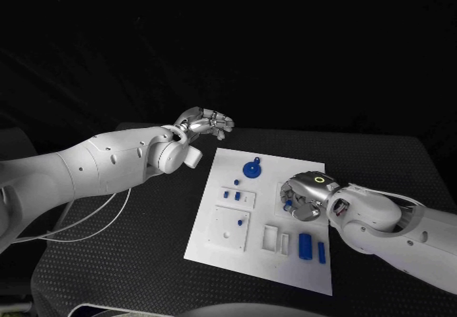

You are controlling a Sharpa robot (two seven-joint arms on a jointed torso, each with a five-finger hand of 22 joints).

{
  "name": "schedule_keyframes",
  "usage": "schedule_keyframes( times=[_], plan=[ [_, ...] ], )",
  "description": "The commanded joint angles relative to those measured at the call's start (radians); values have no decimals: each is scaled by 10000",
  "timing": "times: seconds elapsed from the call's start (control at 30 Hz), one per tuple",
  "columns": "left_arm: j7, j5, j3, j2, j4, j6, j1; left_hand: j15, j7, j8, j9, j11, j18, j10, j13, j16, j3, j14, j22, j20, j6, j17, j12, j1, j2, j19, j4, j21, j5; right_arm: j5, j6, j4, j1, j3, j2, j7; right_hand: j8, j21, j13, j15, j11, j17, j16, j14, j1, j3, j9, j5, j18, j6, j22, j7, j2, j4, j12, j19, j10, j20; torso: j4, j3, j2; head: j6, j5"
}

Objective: Assemble the parts on the task board

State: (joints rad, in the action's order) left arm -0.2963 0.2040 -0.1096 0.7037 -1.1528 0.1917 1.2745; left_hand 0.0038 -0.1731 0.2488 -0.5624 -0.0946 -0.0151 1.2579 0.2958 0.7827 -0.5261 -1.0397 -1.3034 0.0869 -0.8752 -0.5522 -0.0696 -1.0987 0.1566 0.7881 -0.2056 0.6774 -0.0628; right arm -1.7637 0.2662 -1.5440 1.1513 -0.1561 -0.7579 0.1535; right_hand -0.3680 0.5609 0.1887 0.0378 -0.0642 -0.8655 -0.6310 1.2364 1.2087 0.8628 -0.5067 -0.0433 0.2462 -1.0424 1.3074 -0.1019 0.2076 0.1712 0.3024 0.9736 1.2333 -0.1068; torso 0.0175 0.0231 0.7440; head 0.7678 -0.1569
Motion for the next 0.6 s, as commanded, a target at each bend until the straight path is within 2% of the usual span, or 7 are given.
schedule_keyframes(
  times=[0.03, 0.13, 0.27, 0.4, 0.6],
  plan=[
    [-91, 3, 5, -23, -12, -133, 8, 18, 23, 29, -17, 11, -188, -93, -11, -56, -7, -78, -13, 60, 70, -17, -4, 80, -57, 90, 43, -50, -54, -69, 245, -167, -9, 26, -88, 43, -64, 34, 205, 43, 86, -14, -41, 67, 18, 41, -19, -50, 156, -68, 223, 21, -138, 32, 80, 80, 170, -2, 3, -5, 1, -28, 3],
    [-93, 3, 5, -41, -5, -134, 8, 18, 23, 29, -17, 10, -188, -94, -11, -58, -7, -78, -14, 60, 71, -19, -3, 82, -58, 90, 45, -51, -54, 130, 145, -337, 58, 121, -195, 12, -72, 54, 218, 56, 98, -23, -56, 92, 12, 46, -32, -50, 156, -85, 219, 28, -128, 36, 78, 106, 201, 12, -5, -10, -2, -40, 5],
    [-86, 3, 4, -61, 6, -143, 8, 18, 23, 29, -17, 10, -188, -94, -12, -60, -6, -79, -17, 60, 72, -22, -3, 83, -60, 91, 47, -53, -54, 689, -139, -660, 327, 225, -388, -121, -73, 63, 222, 61, 101, -27, -61, 100, 6, 48, -38, -50, 156, -88, 218, 30, -126, 34, 74, 118, 211, 18, -23, -13, 9, -39, -18],
    [-85, 3, 4, -72, 28, -139, 8, 18, 22, 30, -17, 10, -189, -95, -12, -63, -5, -79, -19, 59, 73, -24, -3, 84, -60, 91, 48, -56, -53, 1000, -190, -1014, 457, 334, -444, -175, -69, 65, 223, 62, 100, -28, -60, 99, -1, 47, -40, -50, 156, -81, 216, 28, -129, 33, 66, 119, 208, 19, -5, -12, 4, -27, -74],
    [-95, 3, 4, -109, 54, -127, 9, 18, 22, 31, -18, 9, -189, -96, -12, -66, -5, -80, -22, 59, 74, -28, -3, 84, -60, 91, 49, -58, -54, 1046, -88, -1202, 466, 353, -30, -301, -63, 68, 224, 63, 98, -30, -60, 97, -9, 43, -43, -50, 156, -71, 214, 25, -138, 37, 55, 120, 205, 22, 18, -7, 0, -30, -151]
  ],
)
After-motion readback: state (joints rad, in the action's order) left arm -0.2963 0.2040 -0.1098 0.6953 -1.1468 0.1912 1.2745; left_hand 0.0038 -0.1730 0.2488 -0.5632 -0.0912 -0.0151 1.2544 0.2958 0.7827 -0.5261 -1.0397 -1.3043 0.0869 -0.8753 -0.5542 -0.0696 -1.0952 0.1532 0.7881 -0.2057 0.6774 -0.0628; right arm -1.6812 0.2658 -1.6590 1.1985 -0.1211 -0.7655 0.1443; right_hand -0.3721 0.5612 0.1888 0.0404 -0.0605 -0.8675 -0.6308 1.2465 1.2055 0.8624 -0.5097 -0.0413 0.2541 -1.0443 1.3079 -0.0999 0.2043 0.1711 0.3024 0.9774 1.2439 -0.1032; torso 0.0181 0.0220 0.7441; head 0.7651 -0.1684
